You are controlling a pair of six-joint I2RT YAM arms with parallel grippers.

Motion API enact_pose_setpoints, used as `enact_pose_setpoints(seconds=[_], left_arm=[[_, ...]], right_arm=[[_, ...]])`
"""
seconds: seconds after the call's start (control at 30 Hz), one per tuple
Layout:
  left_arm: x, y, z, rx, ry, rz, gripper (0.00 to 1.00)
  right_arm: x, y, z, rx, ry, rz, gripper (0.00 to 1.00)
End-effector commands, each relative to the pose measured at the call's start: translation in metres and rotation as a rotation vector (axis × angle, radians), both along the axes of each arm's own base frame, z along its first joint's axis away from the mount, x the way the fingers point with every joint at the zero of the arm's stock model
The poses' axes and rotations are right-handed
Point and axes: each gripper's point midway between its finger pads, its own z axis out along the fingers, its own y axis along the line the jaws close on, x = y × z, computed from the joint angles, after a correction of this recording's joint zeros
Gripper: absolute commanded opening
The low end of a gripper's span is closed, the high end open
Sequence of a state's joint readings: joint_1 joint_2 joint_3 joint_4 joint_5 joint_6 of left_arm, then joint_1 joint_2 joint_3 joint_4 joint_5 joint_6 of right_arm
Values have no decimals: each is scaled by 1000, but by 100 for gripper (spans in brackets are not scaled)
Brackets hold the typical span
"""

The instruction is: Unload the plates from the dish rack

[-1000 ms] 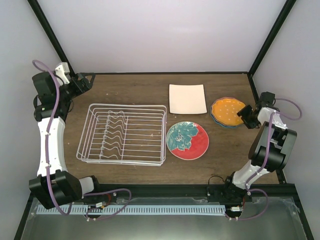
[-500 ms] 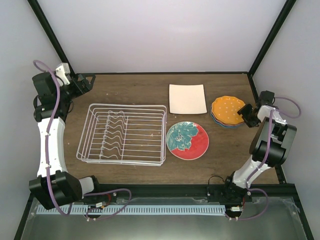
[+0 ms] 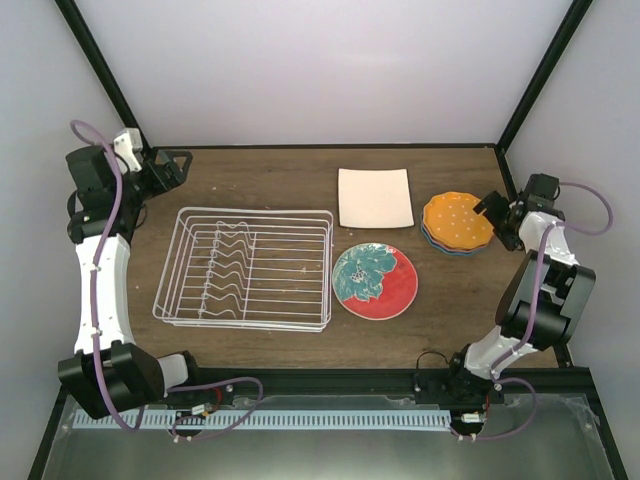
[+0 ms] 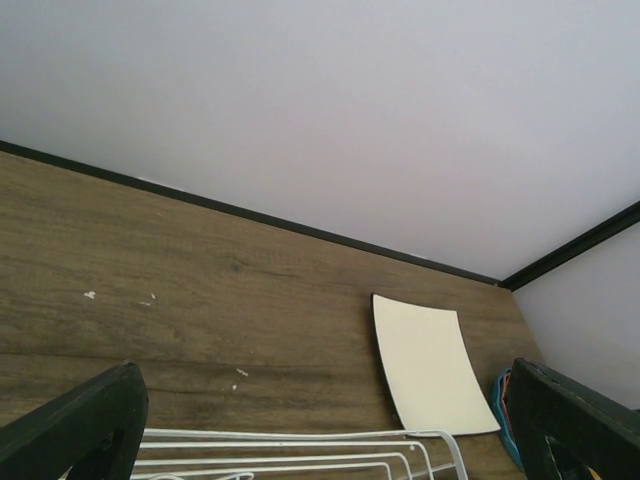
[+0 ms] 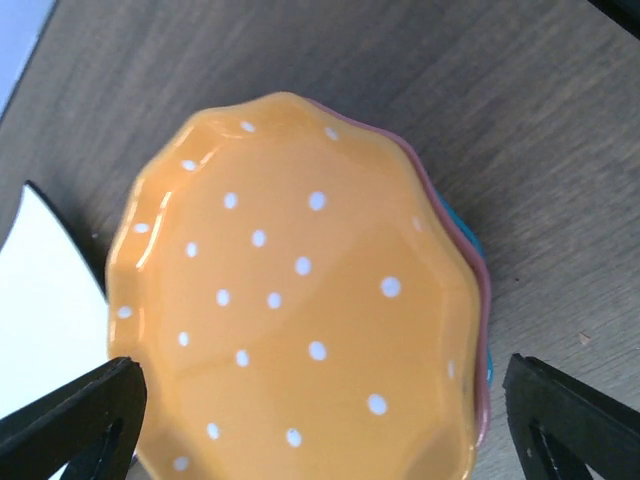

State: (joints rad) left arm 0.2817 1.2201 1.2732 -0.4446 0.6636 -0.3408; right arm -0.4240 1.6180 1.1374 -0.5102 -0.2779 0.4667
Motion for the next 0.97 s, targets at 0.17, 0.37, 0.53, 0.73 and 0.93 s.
enact_pose_setpoints(seconds=[0.17,0.37,0.53,0.73,0.93], left_arm=[[2,-19,-19,133,59,-80,100],[4,-35,-38,189,111,-115,100],[4,-43,-45,218,127,-138,100],[2,-49,-49,230,138,-157,100],[-1,-53,-48,233,134,-165,100]], right_arm=[[24,47,81,-112,-211,276,100],[21,94,97,-130,-254,358,100],[2,110,109,-113,-330,358,100],[-13,104,106,-156,-326,312,100],[-14,95,106,-196,-308,289,100]])
